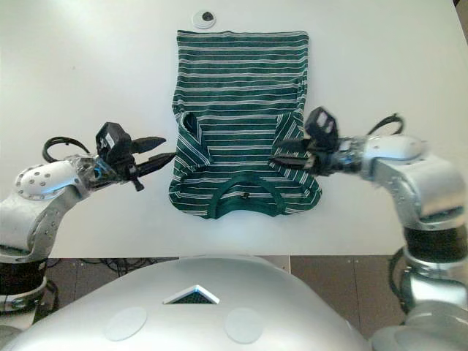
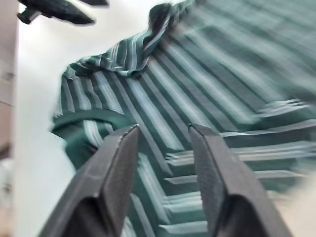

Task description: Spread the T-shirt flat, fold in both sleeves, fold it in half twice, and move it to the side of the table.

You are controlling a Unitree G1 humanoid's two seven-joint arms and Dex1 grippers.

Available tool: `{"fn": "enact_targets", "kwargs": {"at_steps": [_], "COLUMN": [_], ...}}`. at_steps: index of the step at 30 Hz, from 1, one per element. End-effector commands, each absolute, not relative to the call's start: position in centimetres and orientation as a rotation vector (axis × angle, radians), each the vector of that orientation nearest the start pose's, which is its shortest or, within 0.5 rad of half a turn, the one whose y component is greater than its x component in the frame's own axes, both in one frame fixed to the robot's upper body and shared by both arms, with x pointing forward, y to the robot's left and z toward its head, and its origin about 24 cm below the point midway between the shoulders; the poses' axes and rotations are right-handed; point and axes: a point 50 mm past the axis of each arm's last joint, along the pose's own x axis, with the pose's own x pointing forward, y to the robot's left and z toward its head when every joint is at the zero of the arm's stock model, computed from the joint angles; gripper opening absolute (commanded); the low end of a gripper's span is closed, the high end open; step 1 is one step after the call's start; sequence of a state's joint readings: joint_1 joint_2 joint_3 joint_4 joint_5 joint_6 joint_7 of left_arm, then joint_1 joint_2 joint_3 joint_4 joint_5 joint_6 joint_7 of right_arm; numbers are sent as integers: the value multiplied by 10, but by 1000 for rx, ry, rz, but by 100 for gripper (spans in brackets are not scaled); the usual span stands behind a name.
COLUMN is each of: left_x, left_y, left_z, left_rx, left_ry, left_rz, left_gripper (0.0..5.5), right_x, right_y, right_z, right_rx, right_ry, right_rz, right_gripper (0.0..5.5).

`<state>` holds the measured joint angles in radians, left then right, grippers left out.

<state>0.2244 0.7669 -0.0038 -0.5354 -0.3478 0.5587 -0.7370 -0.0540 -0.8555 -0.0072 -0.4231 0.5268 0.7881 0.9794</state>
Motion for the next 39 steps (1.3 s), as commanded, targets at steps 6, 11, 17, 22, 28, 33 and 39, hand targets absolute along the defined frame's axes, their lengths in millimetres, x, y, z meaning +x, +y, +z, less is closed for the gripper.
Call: {"fn": "enact_targets", "kwargs": {"at_steps": [6,11,17,22,28,33,39], "left_x": [172,167,164,170,174,164,159], "left_y": [223,219,211,203,188,194,204], "left_z": [72,51,42,39,32,14,30], "left_rx": [907,1018,1085,1145,1198,1179,971], "left_ry": [477,423,360,301,262,472,631], "left_rz": [-1110,-1207,-1333,-1413,-1568,-1704,-1657], "left_gripper": [267,267,267,267,249,165,68], "right_x": [201,174,175,166,160,164,150], "right_y": [-272,-276,-263,-249,-243,-244,-240], "right_z": [86,47,41,37,21,22,37], "right_rx": [-1028,-1130,-1283,-1351,-1349,-1306,-1102], "right_ry": [502,400,-2,-178,-139,-51,188], "right_rz": [1321,1445,1443,1598,1703,1687,1724], "right_gripper": [230,230,230,230,135,38,0]}}
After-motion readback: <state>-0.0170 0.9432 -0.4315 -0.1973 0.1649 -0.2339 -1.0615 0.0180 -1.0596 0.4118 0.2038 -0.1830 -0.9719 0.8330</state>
